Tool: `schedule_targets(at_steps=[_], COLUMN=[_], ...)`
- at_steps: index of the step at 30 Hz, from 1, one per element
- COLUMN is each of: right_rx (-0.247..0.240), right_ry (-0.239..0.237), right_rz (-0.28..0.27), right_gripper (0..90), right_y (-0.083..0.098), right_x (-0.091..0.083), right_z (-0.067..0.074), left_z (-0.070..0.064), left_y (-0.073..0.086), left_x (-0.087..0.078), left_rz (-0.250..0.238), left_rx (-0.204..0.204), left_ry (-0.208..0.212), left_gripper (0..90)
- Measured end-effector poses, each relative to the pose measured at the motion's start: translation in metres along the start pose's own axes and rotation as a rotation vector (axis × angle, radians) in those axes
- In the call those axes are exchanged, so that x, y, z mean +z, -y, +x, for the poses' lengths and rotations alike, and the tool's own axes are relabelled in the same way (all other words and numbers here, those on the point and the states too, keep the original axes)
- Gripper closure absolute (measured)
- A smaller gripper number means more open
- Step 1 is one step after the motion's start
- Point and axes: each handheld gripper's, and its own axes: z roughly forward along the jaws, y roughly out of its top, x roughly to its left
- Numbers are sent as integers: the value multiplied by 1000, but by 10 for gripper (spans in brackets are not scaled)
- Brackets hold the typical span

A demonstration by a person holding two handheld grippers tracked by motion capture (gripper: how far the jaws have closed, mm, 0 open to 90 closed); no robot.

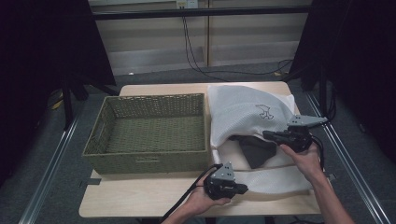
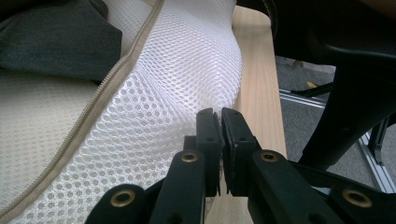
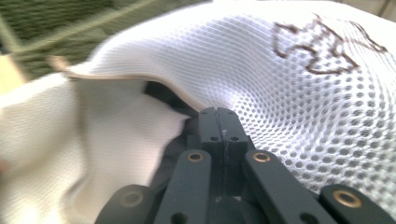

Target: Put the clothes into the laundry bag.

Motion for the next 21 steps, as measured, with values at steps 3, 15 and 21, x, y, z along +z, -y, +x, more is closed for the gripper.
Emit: schedule_targets(at_steps=[3, 15, 21], right_rx=[-2, 23, 26], right_ry=[-55, -140, -116], right_rz=[11, 229, 284], right_gripper=[900, 900, 900], right_y=[6, 60, 64], right_x=[-9, 24, 44], right_z=[14, 29, 21], left_z=[0, 1, -4], left_y=[1, 2, -1], left_x=[1, 6, 2], left_rz=[-1, 6, 2], left_rx=[-8, -21, -7], left_ry=[-3, -1, 33], left_gripper=[866, 885, 900])
